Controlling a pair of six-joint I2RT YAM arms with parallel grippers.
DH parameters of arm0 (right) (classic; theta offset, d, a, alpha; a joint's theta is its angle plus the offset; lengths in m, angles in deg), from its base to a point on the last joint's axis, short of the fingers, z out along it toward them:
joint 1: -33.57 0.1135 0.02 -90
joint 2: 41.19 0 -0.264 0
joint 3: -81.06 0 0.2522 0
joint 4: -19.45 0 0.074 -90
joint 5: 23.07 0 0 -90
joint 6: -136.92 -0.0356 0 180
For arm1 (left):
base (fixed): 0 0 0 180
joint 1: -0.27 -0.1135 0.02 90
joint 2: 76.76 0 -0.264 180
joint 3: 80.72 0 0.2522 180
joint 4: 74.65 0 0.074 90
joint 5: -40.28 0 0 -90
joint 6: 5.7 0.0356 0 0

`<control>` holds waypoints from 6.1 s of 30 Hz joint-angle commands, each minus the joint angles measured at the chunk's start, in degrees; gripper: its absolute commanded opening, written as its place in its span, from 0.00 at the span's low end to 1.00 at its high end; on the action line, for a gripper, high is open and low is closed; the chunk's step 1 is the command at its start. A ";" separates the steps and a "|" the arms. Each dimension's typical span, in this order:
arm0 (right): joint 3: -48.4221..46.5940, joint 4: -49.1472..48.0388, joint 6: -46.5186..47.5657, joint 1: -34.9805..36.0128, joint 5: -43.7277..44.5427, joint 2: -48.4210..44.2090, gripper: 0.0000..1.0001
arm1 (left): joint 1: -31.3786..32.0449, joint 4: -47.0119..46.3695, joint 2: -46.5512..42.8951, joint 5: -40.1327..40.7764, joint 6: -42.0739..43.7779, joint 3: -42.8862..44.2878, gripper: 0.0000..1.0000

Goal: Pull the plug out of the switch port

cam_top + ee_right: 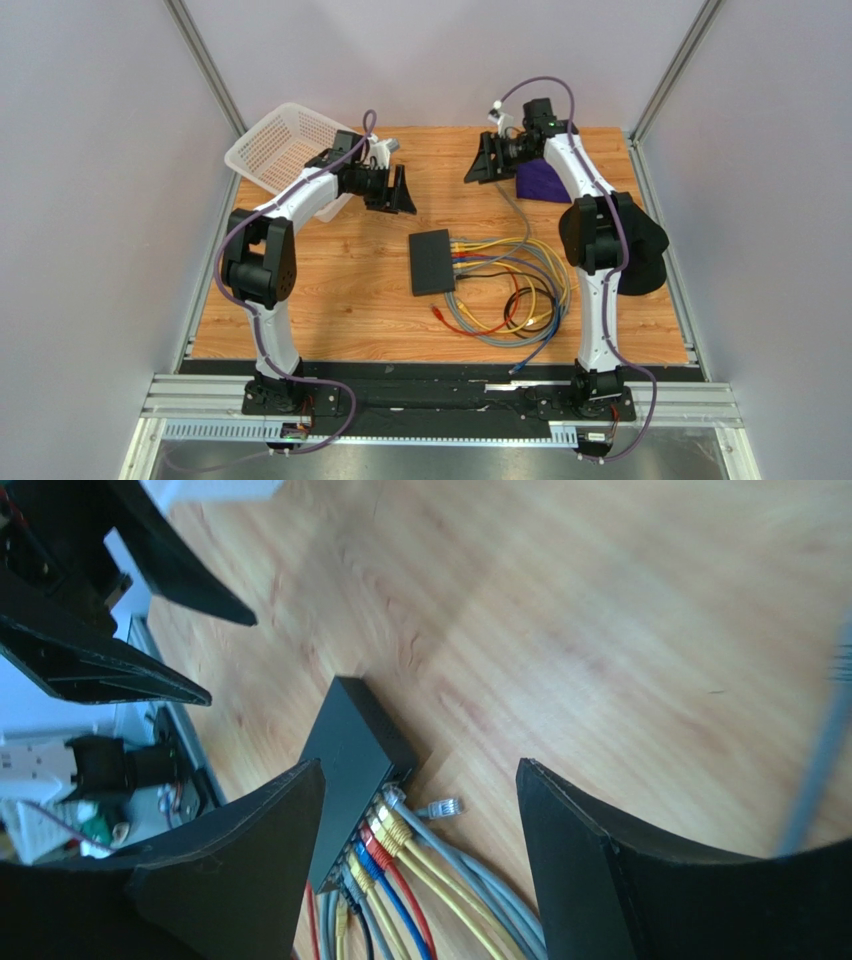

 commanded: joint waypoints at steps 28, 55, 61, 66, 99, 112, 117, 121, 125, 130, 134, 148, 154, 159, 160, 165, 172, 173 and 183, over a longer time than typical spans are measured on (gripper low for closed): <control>11.10 12.51 22.17 5.91 -5.73 6.27 0.61 | 8.77 4.52 6.06 0.72 11.03 -1.42 0.51; 10.84 11.01 19.52 7.76 -11.18 9.35 0.43 | 10.62 5.75 11.86 7.32 13.31 -3.09 0.50; 8.03 18.75 27.18 8.82 -16.35 9.62 0.44 | 10.62 5.75 11.86 7.33 13.66 -3.18 0.50; 5.93 23.04 30.68 8.90 -17.33 11.28 0.44 | 10.62 5.92 12.04 7.24 13.66 -3.00 0.50; 13.81 24.99 34.82 8.11 -15.74 3.37 0.39 | 10.71 5.75 13.27 5.39 12.52 -1.42 0.51; 9.87 18.33 28.86 8.64 -16.80 7.42 0.40 | 11.14 6.10 13.09 5.92 13.22 -1.51 0.52; 9.69 14.98 25.95 8.03 -16.46 7.24 0.39 | 11.23 5.92 13.00 6.18 13.40 -1.51 0.52; 10.92 13.31 26.39 8.11 -14.08 7.42 0.40 | 11.32 6.10 13.09 6.01 13.31 -1.33 0.52; 11.54 13.04 25.60 8.11 -13.90 8.30 0.40 | 11.41 6.28 13.44 5.92 13.14 -1.07 0.52; 11.80 11.55 22.88 8.20 -12.85 9.00 0.40 | 11.50 6.36 13.44 5.92 13.13 -0.89 0.52; 11.01 12.68 21.55 8.46 -12.32 10.67 0.39 | 11.50 6.28 13.62 5.83 12.87 -0.72 0.52; 9.52 17.15 23.92 8.90 -13.99 12.25 0.37 | 11.50 6.01 13.71 5.30 12.78 -0.72 0.53; 3.64 26.48 29.37 9.43 -15.40 16.03 0.40 | 11.50 6.01 14.06 5.04 12.61 -0.19 0.53; 3.10 27.63 30.08 9.87 -15.22 16.38 0.40 | 11.58 6.19 14.32 4.78 12.34 0.51 0.53; 3.10 27.72 30.08 9.87 -15.13 16.56 0.40 | 11.58 6.10 14.41 4.86 12.43 0.60 0.53; 2.58 28.07 29.55 10.05 -14.69 17.08 0.44 | 11.67 6.19 14.50 4.78 12.34 0.69 0.53; 2.14 28.24 29.29 10.84 -13.81 17.61 0.30 | 11.67 6.10 14.59 4.86 12.25 0.69 0.53; 2.05 28.24 29.29 10.93 -13.47 17.70 0.26 | 11.67 6.19 14.59 4.86 12.26 0.69 0.53; 1.43 28.24 28.67 10.58 -14.08 18.23 0.00 | 11.67 6.19 14.50 4.78 12.52 0.69 0.54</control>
